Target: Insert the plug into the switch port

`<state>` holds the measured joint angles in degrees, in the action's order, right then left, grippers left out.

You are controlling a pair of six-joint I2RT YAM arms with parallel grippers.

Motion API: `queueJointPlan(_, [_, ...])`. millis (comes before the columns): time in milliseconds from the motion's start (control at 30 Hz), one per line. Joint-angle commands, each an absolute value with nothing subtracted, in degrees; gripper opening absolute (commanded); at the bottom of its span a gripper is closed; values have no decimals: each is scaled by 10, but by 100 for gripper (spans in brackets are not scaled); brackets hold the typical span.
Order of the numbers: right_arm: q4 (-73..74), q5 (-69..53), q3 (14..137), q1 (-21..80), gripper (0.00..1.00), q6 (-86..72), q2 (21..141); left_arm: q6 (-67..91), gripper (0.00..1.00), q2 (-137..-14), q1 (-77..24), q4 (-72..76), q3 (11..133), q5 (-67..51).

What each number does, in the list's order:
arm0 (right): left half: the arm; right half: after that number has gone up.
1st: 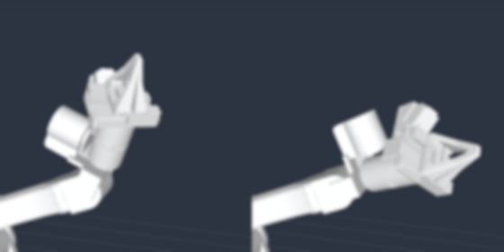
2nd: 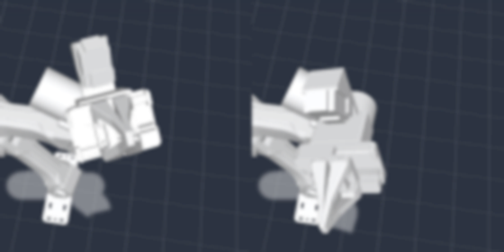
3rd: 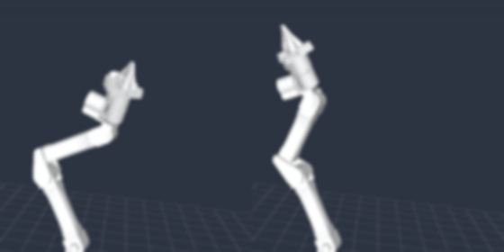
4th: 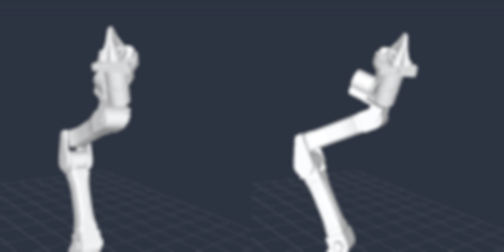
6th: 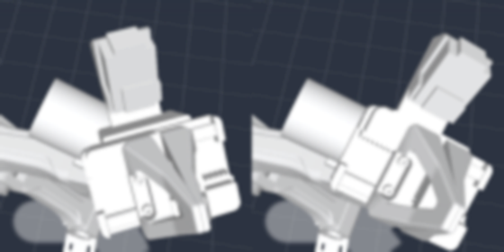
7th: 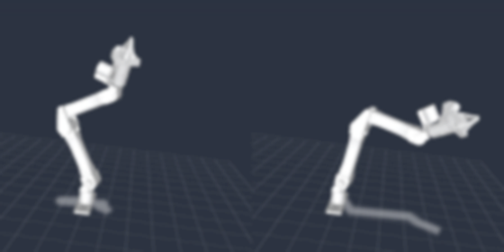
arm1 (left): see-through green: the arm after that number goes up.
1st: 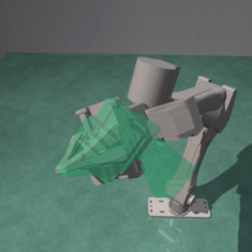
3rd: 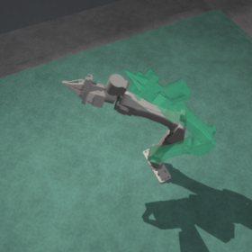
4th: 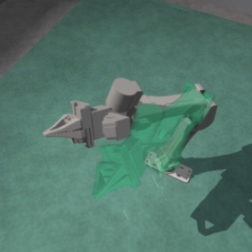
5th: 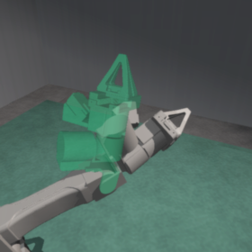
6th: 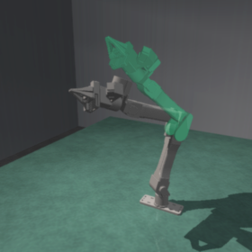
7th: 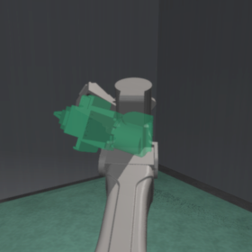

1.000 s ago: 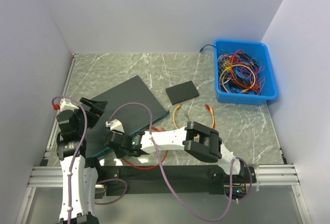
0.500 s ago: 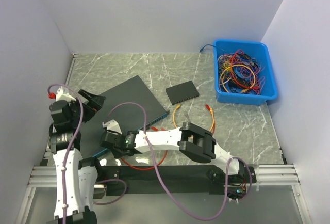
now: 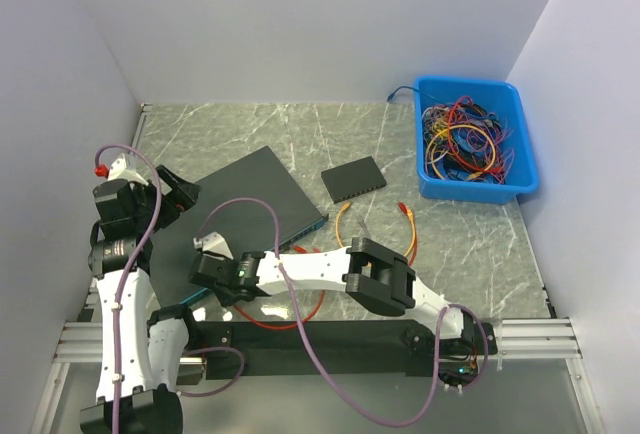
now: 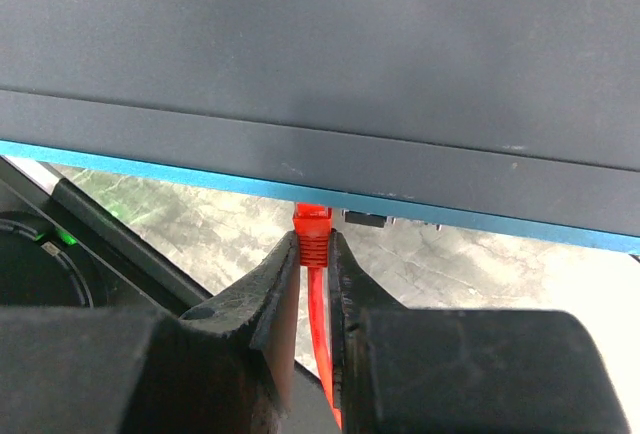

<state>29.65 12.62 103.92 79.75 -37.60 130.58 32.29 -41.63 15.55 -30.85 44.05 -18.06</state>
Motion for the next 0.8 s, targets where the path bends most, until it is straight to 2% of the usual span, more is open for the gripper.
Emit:
queueJointPlan(0, [179,205,1103,773,0,-367,1295,310,99,-410,158,-301,442,-172])
queueJointPlan(400, [186,183,1131,750,0,-355,1292,311,99,-403,157,-300,441,-168])
queueJointPlan(767, [193,165,1167,737,0,-365,1340,314,99,-390,157,-302,440,-163])
